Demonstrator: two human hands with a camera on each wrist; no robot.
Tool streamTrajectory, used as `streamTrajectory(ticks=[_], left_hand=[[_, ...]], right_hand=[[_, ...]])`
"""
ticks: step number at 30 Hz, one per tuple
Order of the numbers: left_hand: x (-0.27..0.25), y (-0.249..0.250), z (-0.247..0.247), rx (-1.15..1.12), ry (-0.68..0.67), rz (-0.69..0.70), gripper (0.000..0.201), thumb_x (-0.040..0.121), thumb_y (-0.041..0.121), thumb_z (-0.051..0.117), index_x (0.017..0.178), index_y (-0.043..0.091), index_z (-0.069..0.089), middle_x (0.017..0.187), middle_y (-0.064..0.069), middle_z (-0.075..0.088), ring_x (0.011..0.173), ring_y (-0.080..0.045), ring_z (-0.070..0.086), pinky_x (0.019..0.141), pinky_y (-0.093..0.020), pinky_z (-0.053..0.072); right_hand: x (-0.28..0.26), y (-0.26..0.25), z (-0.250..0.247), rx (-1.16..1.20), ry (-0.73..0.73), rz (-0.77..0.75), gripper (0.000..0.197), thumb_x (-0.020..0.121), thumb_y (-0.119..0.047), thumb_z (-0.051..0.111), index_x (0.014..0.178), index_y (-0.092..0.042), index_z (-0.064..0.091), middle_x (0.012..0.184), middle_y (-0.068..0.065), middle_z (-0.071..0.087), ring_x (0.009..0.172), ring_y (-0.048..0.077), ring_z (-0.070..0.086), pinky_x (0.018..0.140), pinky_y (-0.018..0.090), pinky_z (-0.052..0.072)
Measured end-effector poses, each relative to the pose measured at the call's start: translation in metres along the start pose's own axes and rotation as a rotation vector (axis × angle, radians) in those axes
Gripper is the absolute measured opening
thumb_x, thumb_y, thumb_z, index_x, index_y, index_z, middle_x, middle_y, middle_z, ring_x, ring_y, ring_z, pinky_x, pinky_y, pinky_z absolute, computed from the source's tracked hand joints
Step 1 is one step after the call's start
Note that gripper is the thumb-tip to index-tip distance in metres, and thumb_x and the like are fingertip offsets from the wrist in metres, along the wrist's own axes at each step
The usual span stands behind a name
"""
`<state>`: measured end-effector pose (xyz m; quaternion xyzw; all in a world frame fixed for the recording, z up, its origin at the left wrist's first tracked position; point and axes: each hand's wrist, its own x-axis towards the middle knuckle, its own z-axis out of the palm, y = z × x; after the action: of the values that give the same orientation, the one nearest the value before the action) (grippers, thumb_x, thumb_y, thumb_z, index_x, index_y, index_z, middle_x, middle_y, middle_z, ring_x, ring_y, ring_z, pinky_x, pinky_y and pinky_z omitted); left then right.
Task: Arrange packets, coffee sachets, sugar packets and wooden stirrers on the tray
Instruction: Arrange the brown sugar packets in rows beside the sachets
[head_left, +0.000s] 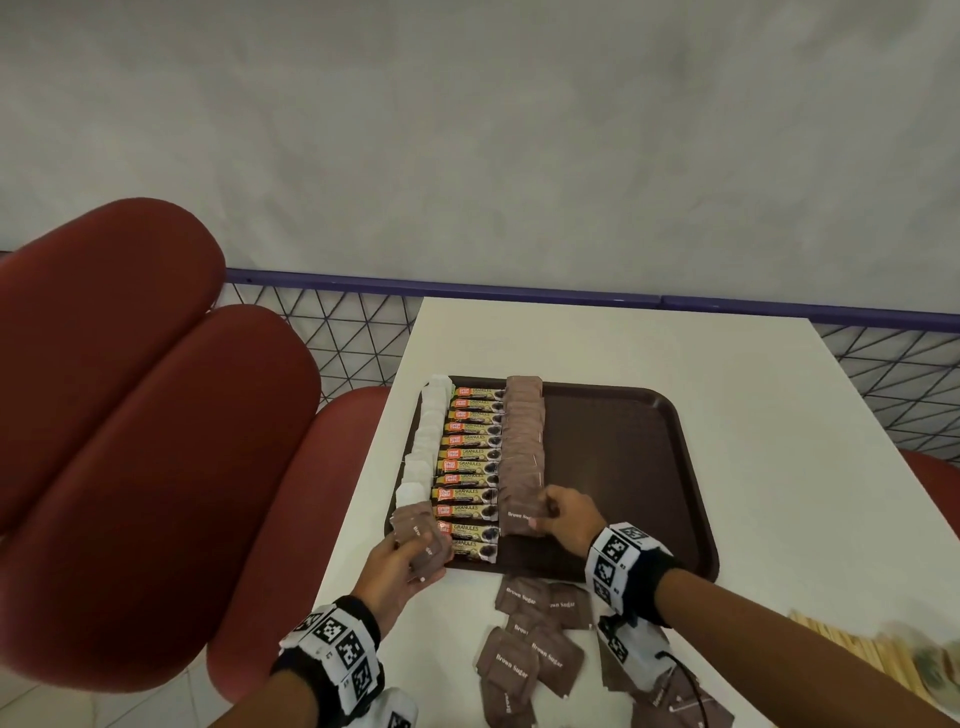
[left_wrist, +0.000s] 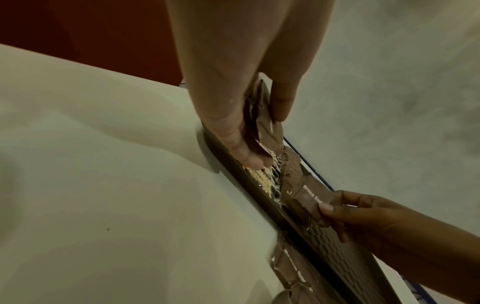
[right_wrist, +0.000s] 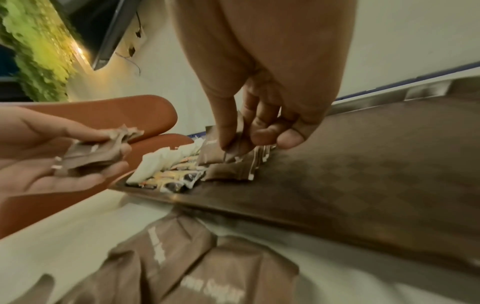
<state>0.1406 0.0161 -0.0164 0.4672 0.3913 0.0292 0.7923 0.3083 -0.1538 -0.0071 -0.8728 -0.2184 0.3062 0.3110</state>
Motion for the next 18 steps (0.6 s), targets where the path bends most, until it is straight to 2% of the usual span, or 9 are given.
streamTrajectory(ticks=[3,5,7,11,13,15,18], left_hand=[[0.001,-0.002,0.0,0.031,0.018,0.019,0.032,0.09,0.005,0.056,0.122,0.006,0.054,0.118,-0.018,0.062,0.11,-0.033,0.059,0.078,-0.035,0.053],[0.0,-0.002,0.001,0.04,0.009,0.029,0.029,0.088,0.003,0.058,0.117,0.007,0.057,0.114,-0.018,0.064,0.109,-0.034,0.061,0.077,-0.035,0.054],[-0.001,-0.001,0.002,0.043,0.002,0.04,0.025,0.087,0.0,0.058,0.111,0.008,0.059,0.11,-0.018,0.065,0.106,-0.035,0.062,0.076,-0.035,0.055],[-0.002,0.001,0.003,0.065,-0.006,0.061,0.027,0.082,0.001,0.066,0.108,0.007,0.06,0.105,-0.016,0.066,0.098,-0.031,0.064,0.072,-0.033,0.056],[-0.003,0.003,0.005,0.091,-0.02,0.068,0.036,0.068,0.009,0.073,0.103,0.009,0.063,0.101,-0.013,0.068,0.094,-0.027,0.065,0.072,-0.032,0.055],[-0.005,0.004,0.006,0.105,-0.023,0.079,0.042,0.06,0.015,0.069,0.101,0.011,0.063,0.098,-0.01,0.068,0.093,-0.025,0.064,0.071,-0.03,0.054],[-0.003,0.003,0.008,0.102,-0.042,0.083,0.036,0.063,0.008,0.065,0.099,0.008,0.063,0.095,-0.013,0.066,0.09,-0.026,0.063,0.071,-0.031,0.055]], right_hand=[[0.004,0.003,0.009,-0.093,-0.007,0.044,0.015,0.084,-0.019,0.065,0.095,-0.013,0.057,0.098,0.008,0.064,0.086,0.019,0.057,0.084,0.031,0.048],[0.007,0.003,0.013,-0.22,-0.014,0.057,0.022,0.086,-0.025,0.062,0.105,-0.015,0.057,0.107,0.01,0.061,0.097,0.026,0.058,0.09,0.035,0.048],[0.008,0.001,0.015,-0.389,0.008,0.044,0.033,0.088,-0.028,0.057,0.118,-0.015,0.053,0.119,0.013,0.055,0.11,0.031,0.053,0.098,0.036,0.043],[0.008,-0.003,0.016,-0.588,0.109,-0.038,0.042,0.09,-0.031,0.055,0.126,-0.012,0.046,0.124,0.012,0.053,0.118,0.028,0.046,0.1,0.035,0.037],[0.009,-0.002,0.017,-0.596,0.152,-0.061,0.045,0.087,-0.033,0.059,0.124,-0.012,0.044,0.125,0.008,0.054,0.118,0.026,0.044,0.098,0.035,0.037],[0.009,0.0,0.019,-0.559,0.193,-0.067,0.046,0.083,-0.033,0.063,0.12,-0.014,0.043,0.124,0.006,0.052,0.117,0.024,0.044,0.097,0.034,0.038],[0.005,-0.001,0.021,-0.49,0.247,-0.128,0.042,0.084,-0.033,0.061,0.118,-0.015,0.043,0.123,0.003,0.049,0.116,0.021,0.043,0.095,0.031,0.04]])
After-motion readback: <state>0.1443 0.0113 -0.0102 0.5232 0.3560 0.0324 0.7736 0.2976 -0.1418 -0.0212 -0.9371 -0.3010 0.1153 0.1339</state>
